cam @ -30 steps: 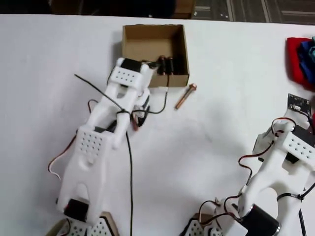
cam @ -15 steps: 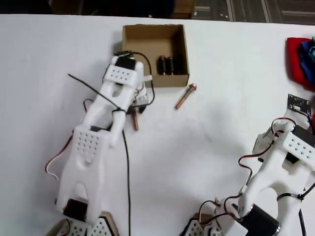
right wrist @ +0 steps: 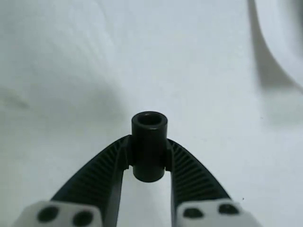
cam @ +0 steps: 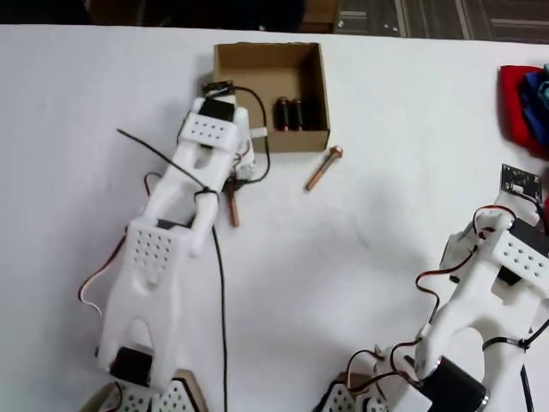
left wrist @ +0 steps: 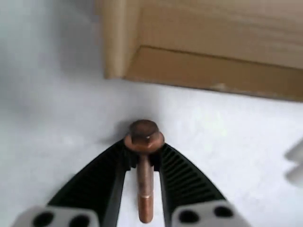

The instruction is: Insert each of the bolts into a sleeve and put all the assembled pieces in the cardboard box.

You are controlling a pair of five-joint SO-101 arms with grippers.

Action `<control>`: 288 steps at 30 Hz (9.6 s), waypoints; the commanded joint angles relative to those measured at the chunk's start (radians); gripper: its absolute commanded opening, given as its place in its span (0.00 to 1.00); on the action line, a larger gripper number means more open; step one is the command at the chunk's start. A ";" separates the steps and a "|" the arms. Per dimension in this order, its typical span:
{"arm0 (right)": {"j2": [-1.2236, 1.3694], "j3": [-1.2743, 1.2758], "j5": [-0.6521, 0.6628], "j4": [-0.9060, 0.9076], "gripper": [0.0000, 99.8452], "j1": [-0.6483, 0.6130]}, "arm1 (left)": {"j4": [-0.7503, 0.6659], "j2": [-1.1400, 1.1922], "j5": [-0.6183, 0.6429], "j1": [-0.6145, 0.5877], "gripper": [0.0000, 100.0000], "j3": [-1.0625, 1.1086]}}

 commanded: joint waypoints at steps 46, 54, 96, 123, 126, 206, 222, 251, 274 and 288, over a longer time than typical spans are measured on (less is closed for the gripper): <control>-0.394 0.433 -0.319 -0.734 0.02 -0.763 | -0.707 -1.617 -0.087 0.129 0.03 1.260; -0.395 0.566 -0.324 -0.993 0.02 -0.932 | -1.243 -1.923 -0.094 0.160 0.03 1.702; -0.693 0.611 -0.322 -1.052 0.02 -1.073 | -1.261 -1.674 -0.087 0.238 0.03 1.521; -0.696 0.606 -0.322 -1.050 0.02 -1.058 | -0.744 -1.680 -0.087 0.261 0.40 1.403; -0.694 0.609 -0.322 -1.050 0.02 -1.027 | -0.664 -1.682 -0.094 0.213 0.37 1.334; 1.549 -1.932 -0.396 -0.283 0.02 -0.937 | -1.232 -1.672 -0.560 -0.387 0.33 2.138; 1.549 -1.898 -0.399 -0.280 0.07 -0.937 | -1.232 -1.672 -0.560 -0.387 0.33 2.138; 1.310 -2.312 -0.393 0.559 0.12 -1.018 | -1.043 -1.682 -0.253 -0.733 0.33 1.974; 0.989 -1.263 -0.916 0.203 0.12 -1.317 | -1.134 -1.672 -0.031 -0.997 0.33 1.977; 1.170 -1.471 -1.056 0.206 0.12 -1.402 | -1.134 -1.672 -0.031 -0.996 0.33 1.982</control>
